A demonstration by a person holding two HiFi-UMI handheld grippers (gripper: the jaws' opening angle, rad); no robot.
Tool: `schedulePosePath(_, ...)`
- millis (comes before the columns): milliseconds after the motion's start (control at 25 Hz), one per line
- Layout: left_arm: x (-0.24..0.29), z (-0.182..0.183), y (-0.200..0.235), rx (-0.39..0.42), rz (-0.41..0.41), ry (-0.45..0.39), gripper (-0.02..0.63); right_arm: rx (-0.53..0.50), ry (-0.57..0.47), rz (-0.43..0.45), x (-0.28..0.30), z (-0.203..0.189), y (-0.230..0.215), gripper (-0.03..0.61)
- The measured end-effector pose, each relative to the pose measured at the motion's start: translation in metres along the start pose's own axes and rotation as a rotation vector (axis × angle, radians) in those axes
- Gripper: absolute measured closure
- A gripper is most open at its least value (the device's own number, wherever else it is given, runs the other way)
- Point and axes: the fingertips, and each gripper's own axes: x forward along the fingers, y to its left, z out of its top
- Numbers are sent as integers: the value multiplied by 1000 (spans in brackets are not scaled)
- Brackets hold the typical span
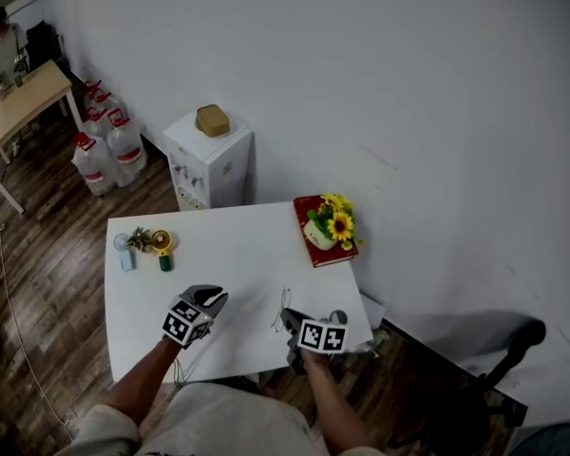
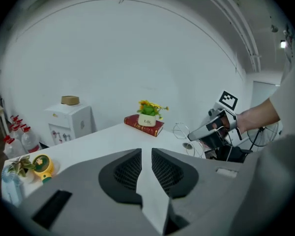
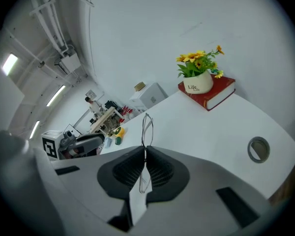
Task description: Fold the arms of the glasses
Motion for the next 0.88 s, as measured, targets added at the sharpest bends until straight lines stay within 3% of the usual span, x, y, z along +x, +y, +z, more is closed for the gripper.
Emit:
schedulePosePath(440, -39, 20, 27, -111, 154, -153, 606, -231, -236, 18, 6, 0, 29, 563)
schedulePosePath(880, -47, 37, 35, -148, 173, -213, 609, -285, -331, -4, -2, 31, 36, 565)
